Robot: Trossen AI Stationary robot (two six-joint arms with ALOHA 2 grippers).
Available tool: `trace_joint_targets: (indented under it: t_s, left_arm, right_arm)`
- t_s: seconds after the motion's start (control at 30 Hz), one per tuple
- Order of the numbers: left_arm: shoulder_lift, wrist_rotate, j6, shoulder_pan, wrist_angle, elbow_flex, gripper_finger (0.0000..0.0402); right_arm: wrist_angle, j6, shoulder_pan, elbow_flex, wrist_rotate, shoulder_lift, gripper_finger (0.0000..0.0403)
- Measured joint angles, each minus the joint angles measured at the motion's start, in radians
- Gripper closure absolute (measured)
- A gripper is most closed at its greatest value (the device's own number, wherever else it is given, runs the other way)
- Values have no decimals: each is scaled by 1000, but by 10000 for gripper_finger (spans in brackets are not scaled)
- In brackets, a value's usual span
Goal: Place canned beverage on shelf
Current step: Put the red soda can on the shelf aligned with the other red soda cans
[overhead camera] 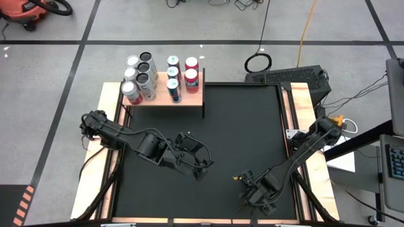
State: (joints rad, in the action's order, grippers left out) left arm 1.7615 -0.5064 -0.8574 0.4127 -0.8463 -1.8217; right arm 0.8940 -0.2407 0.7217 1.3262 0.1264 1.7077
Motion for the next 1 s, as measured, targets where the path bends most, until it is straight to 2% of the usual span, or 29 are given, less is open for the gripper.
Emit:
trace_joint_targets:
  t_s: [0.17, 0.4, 0.47, 0.7, 1.0]
  left_arm:
    - [0, 0, 0, 0, -1, 0, 17]
    - [0, 0, -1, 0, -1, 0, 17]
    - [0, 0, -9, 0, -1, 0, 17]
    - [0, 1, -88, 0, 3, 0, 17]
    - [0, 36, -24, -7, 99, 0, 17]
  right_arm:
    - [1, -1, 0, 0, 0, 28, 59]
    - [27, 0, 0, 0, 1, 22, 131]
    - [40, -1, -1, 0, 2, 13, 141]
    - [77, -16, -1, -2, 4, -74, 123]
    - [76, -9, -23, -2, -24, -299, 129]
